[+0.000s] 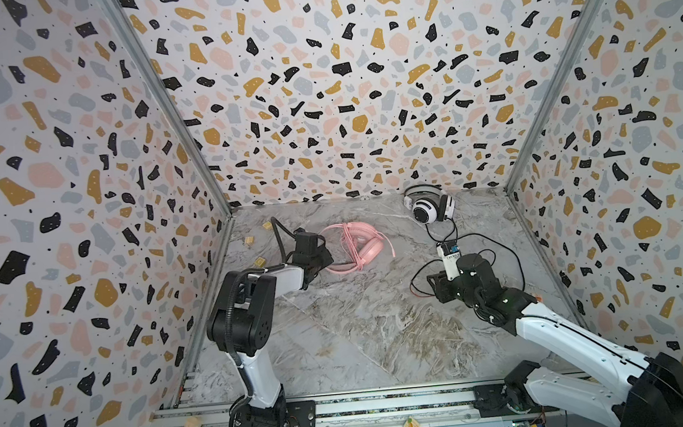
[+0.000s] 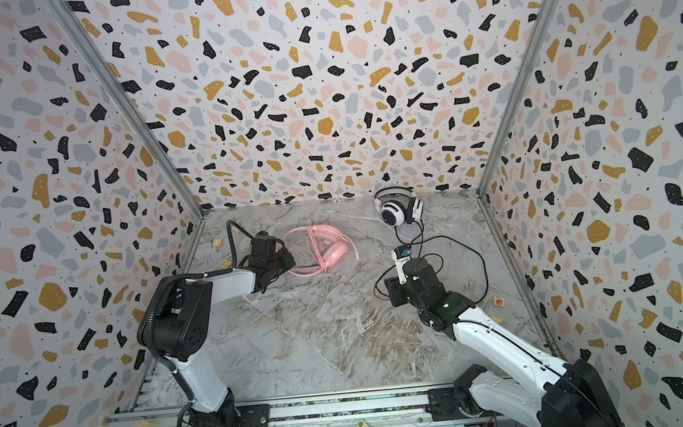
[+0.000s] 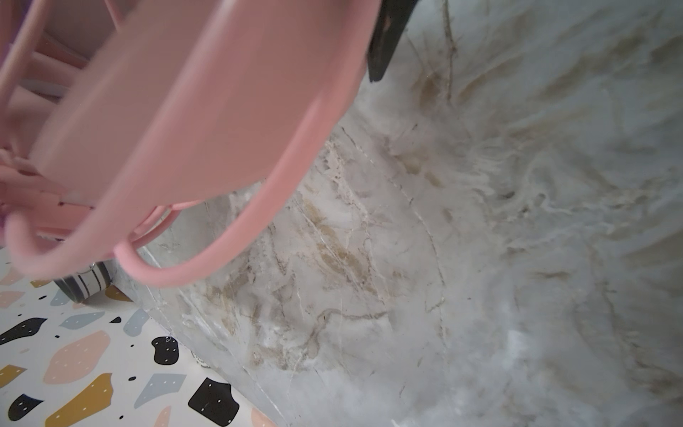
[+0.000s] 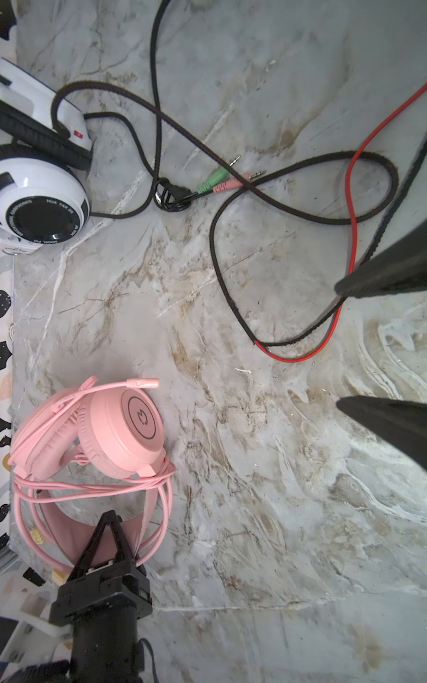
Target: Wrap the headphones
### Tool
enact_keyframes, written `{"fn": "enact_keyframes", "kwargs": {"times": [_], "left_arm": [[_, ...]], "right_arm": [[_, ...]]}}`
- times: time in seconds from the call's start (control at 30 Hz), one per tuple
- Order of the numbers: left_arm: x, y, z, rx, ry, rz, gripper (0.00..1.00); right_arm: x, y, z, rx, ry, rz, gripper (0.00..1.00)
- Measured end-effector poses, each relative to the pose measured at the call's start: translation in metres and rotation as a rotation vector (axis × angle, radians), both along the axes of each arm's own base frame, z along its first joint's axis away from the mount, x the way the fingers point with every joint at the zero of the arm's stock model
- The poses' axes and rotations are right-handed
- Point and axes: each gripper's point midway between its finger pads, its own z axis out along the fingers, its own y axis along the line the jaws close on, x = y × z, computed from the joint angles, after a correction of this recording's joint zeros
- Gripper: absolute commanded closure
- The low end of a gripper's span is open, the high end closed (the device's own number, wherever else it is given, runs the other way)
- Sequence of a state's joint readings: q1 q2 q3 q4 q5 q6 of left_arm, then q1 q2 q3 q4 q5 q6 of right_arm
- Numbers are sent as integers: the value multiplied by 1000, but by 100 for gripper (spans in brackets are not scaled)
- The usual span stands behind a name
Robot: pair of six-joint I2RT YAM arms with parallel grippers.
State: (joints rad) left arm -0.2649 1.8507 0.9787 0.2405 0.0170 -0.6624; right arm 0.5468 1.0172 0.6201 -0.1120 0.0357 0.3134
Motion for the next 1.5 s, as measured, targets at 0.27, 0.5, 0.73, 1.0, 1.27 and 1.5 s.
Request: {"fn": "enact_keyframes", "kwargs": {"times": [0.27,0.5,0.73,1.0,1.27,1.5], "left_arm": [[1,-1,16,-13,-31,-6,63],[-2,4,42,8,-72,-14,35],[-15,19,65,75,-89,10,24],[-54,35,113,92,-192,17,23],[-96,46,129,114,-238,-1,23],[-112,50,126,118,-238,-6,23]], "right_arm": [[13,-24,10,62,-11,-73,54],[47,-61,9,124,29,-191,42],[144,-95,30,182,38,-304,36],[270,-111,31,167,33,-352,30],[365,-120,-15,92,99,-383,29],[387,-117,-57,76,176,-380,24]]}}
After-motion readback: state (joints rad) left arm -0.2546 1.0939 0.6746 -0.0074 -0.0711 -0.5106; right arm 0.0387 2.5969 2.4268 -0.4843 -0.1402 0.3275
